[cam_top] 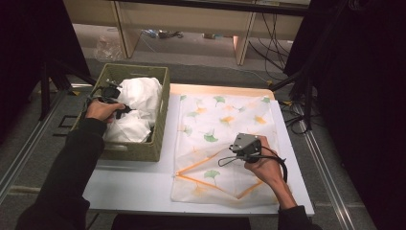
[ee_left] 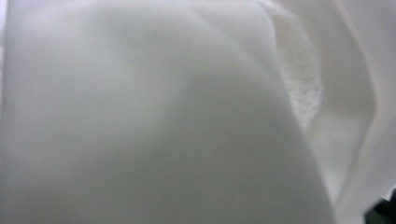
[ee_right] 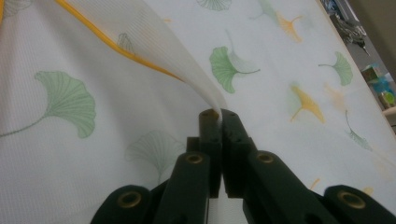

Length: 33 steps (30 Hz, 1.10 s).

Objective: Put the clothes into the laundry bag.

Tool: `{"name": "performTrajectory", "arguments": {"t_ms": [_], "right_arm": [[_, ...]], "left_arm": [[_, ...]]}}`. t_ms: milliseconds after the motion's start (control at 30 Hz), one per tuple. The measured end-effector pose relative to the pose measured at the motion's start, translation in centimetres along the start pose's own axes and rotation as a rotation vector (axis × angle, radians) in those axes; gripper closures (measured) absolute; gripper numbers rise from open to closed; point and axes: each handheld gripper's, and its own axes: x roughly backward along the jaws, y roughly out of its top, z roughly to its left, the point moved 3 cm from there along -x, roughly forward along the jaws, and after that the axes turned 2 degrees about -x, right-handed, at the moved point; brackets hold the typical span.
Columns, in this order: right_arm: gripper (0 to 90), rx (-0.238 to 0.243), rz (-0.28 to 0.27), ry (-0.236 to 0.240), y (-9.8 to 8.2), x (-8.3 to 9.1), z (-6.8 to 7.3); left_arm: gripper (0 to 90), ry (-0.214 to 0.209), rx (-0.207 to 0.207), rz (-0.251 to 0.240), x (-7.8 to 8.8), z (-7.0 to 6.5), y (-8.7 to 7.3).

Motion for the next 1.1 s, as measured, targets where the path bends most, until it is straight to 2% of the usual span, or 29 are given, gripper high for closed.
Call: {"name": "performTrajectory", "arguments": {"t_ms": [100, 133, 167, 267, 433, 567, 633, 667, 733, 933, 1000, 1033, 1067, 1100], "right_arm": [[89.6, 0.012, -0.004, -0.001, 0.0, -0.1, -0.1], [89.6, -0.031, 0.013, 0.0, -0.1, 0.0, 0.2], [89.6, -0.038, 0.005, 0.01, 0.0, 0.0, 0.3], [89.6, -0.009, -0.008, 0.01, 0.1, -0.1, 0.0], [89.6, -0.015, -0.006, 0.012, 0.1, -0.1, 0.1], [89.6, -0.015, -0.005, 0.012, 0.1, -0.1, 0.1], [89.6, -0.014, -0.005, 0.014, 0.1, -0.1, 0.1], [89.6, -0.031, -0.001, 0.011, 0.0, -0.1, 0.2], [89.6, -0.015, -0.005, 0.011, 0.1, -0.1, 0.1], [89.6, -0.029, -0.002, 0.01, 0.1, -0.1, 0.2], [89.6, -0.032, -0.004, 0.009, 0.1, 0.0, 0.2], [89.6, -0.032, -0.004, 0.009, 0.1, 0.0, 0.2], [89.6, -0.01, -0.01, 0.009, 0.1, -0.1, 0.0], [89.6, -0.017, -0.009, 0.009, 0.1, -0.1, 0.1]], "left_arm": [[57.9, -0.012, 0.02, -0.025, 0.5, 0.2, 0.1], [57.9, -0.014, 0.027, -0.037, 0.7, 0.4, 0.1], [57.9, -0.016, 0.031, -0.046, 0.9, 0.5, 0.1], [58.0, -0.033, 0.053, -0.083, 2.0, 0.8, 0.4], [57.9, -0.045, 0.074, -0.116, 2.9, 0.8, 0.8], [58.0, -0.049, 0.066, -0.136, 4.0, 0.4, 1.5], [58.0, -0.064, 0.067, -0.152, 4.5, 0.3, 1.9], [58.0, -0.085, 0.065, -0.17, 5.2, 0.2, 2.3], [57.9, -0.093, 0.06, -0.173, 5.5, 0.1, 2.4], [58.0, -0.134, 0.056, -0.212, 7.3, -0.5, 3.0], [58.0, -0.162, 0.066, -0.232, 7.9, -0.9, 2.9], [58.0, -0.177, 0.065, -0.241, 8.3, -1.2, 2.9], [58.1, -0.19, 0.062, -0.249, 8.7, -1.5, 2.9], [58.0, -0.202, 0.058, -0.255, 9.1, -1.8, 2.9]]}}
